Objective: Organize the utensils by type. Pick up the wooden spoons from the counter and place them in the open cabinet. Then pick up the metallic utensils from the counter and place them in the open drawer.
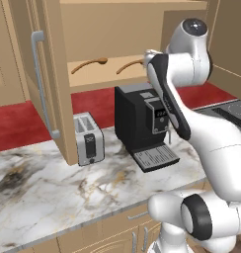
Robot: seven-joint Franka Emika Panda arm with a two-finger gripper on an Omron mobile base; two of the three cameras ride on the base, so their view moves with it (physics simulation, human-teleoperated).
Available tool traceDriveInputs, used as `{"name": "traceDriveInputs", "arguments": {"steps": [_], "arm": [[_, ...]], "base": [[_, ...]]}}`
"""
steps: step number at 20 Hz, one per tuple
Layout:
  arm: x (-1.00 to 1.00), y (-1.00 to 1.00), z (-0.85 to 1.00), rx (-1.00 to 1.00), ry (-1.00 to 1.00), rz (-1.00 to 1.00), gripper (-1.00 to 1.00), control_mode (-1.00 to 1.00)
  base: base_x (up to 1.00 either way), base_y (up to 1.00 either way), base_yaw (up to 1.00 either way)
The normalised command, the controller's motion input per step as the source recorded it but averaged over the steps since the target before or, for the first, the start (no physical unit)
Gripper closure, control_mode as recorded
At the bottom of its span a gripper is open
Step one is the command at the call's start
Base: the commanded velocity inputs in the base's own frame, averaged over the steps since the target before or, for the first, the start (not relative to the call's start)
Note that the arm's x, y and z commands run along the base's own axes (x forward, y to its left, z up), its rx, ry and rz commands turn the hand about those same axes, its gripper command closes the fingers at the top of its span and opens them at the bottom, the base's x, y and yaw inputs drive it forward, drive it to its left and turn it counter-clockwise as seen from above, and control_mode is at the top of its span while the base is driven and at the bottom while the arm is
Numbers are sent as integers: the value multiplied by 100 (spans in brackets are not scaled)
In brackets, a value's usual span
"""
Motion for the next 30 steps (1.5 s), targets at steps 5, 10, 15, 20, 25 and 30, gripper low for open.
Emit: {"name": "traceDriveInputs", "arguments": {"steps": [5, 10, 15, 20, 25, 30], "arm": [[-50, -2, -50, -2, 20, 0, -100, -100], [-31, -6, -44, 0, 31, 0, -100, -100], [-18, -3, -50, 0, 20, 2, -100, -100], [-11, -3, -45, -1, 5, 3, -100, -100], [-3, -3, -23, -1, 5, 0, -100, -100], [0, 0, -14, -6, 1, 0, -100, -100]], "base": [[0, 0, 0], [0, 0, 0], [0, 0, 0], [0, 0, 0], [0, 0, 0], [0, 0, 0]]}}
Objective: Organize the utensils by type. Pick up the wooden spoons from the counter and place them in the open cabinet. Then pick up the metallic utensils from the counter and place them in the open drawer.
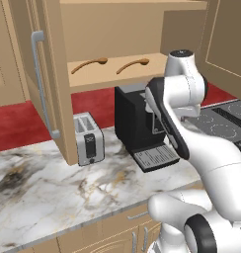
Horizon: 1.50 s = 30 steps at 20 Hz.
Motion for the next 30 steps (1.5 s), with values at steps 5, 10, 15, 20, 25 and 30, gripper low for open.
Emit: {"name": "traceDriveInputs", "arguments": {"steps": [5, 10, 15, 20, 25, 30], "arm": [[0, 0, 0, 0, 0, 0, -100, 100], [0, 0, 0, 0, 0, 0, -100, 100], [0, 0, 0, 0, 0, 0, -100, 100], [0, 0, 0, 0, 0, 0, -100, 100], [0, 0, 0, 0, 0, 0, -100, 100], [0, 0, 0, 0, 0, 0, -100, 100]], "base": [[-6, 0, 0], [-77, -4, 0], [-97, -16, -2], [-75, -20, -41], [-19, -2, -87], [0, -7, -100]]}}
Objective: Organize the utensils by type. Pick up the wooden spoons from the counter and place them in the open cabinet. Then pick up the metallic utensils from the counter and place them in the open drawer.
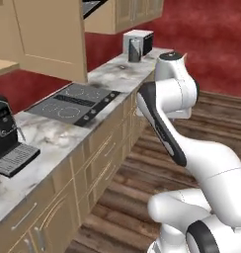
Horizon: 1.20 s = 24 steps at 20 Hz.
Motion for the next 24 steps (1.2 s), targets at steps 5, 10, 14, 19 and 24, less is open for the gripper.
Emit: {"name": "traceDriveInputs", "arguments": {"steps": [5, 10, 14, 19, 24], "arm": [[0, 0, 0, 0, 0, 0, -100, 100], [0, 0, 0, 0, 0, 0, -100, 100], [0, 0, 0, 0, 0, 0, -100, 100], [0, 0, 0, 0, 0, 0, -100, 100], [0, 0, 0, 0, 0, 0, -100, 100]], "base": [[0, -15, -100], [42, -6, -76], [91, 0, -15], [100, 0, 0], [100, 0, 4]]}}
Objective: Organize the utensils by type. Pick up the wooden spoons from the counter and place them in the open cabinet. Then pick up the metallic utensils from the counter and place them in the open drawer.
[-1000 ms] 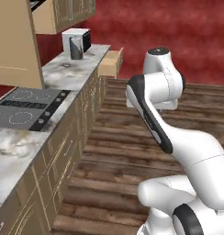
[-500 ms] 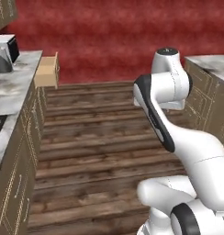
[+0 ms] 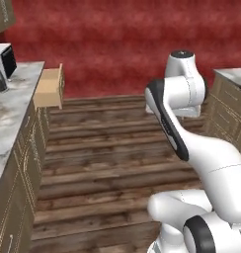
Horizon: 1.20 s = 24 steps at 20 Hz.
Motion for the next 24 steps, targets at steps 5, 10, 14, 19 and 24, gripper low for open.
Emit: {"name": "traceDriveInputs", "arguments": {"steps": [5, 10, 14, 19, 24], "arm": [[0, 0, 0, 0, 0, 0, -100, 100], [0, 0, 0, 0, 0, 0, -100, 100], [0, 0, 0, 0, 0, 0, -100, 100], [0, 0, 0, 0, 0, 0, -100, 100], [0, 0, 0, 0, 0, 0, -100, 100]], "base": [[100, 0, 10], [100, 3, 22], [100, 2, 31], [99, 0, 36], [85, 0, 49]]}}
